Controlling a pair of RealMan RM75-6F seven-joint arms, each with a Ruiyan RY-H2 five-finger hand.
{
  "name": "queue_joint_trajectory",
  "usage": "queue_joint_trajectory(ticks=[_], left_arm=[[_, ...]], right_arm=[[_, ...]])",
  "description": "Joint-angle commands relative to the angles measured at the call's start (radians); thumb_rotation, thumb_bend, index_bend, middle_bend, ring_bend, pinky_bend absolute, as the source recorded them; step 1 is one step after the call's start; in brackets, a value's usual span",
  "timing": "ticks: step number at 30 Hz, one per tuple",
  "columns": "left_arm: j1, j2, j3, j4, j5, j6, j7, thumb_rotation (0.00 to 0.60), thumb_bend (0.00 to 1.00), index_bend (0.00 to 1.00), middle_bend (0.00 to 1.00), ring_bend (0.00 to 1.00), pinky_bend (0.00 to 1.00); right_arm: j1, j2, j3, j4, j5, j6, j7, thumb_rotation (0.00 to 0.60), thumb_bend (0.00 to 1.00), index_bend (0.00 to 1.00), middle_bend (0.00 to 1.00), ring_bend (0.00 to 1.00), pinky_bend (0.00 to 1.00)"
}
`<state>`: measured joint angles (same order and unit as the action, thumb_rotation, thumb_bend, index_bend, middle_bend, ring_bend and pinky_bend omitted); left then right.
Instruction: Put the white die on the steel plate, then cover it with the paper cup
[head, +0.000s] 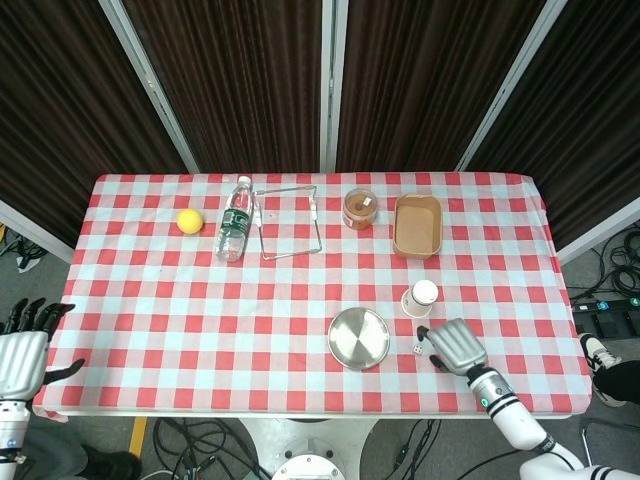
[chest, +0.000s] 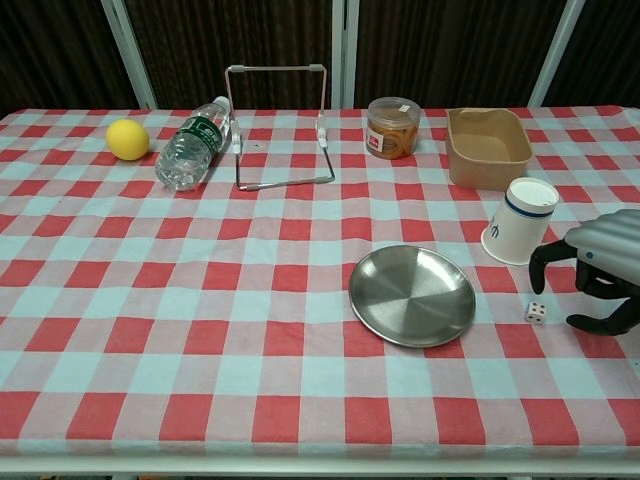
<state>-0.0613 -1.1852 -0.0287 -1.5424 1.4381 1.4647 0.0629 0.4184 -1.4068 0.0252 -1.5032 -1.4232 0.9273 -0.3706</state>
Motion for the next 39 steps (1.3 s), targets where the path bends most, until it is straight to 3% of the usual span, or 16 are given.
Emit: queue_joint_trajectory(ticks=[1, 18, 29, 34, 39], left_arm=[[0.002, -0.002, 0.001, 0.003, 0.001, 0.002, -0.003, 0.600, 0.01, 0.20, 0.20, 0.09, 0.00], [0.005, -0.004, 0.001, 0.011, -0.005, -0.008, -0.017, 0.600, 0.01, 0.20, 0.20, 0.09, 0.00], [0.011, -0.008, 0.002, 0.019, -0.009, -0.007, -0.026, 0.600, 0.01, 0.20, 0.20, 0.09, 0.00], [0.010, -0.005, 0.001, 0.017, -0.003, -0.005, -0.025, 0.600, 0.01, 0.20, 0.20, 0.09, 0.00], [0.010, 0.001, 0.006, 0.014, 0.004, -0.007, -0.031, 0.600, 0.01, 0.20, 0.20, 0.09, 0.00]], right_arm=[[0.009, -0.014, -0.003, 0.016, 0.000, -0.001, 0.000, 0.600, 0.23, 0.42, 0.98, 0.95, 0.95], [0.053, -0.059, -0.021, 0.065, -0.010, -0.011, 0.024, 0.600, 0.26, 0.43, 0.98, 0.95, 0.95], [0.064, -0.060, -0.020, 0.055, -0.008, 0.012, 0.032, 0.600, 0.35, 0.63, 0.98, 0.95, 0.95], [0.094, -0.035, -0.003, -0.013, -0.040, 0.010, 0.103, 0.600, 0.35, 0.64, 0.98, 0.95, 0.95], [0.159, -0.093, 0.019, 0.007, -0.031, -0.057, 0.076, 0.600, 0.35, 0.60, 0.98, 0.95, 0.95]])
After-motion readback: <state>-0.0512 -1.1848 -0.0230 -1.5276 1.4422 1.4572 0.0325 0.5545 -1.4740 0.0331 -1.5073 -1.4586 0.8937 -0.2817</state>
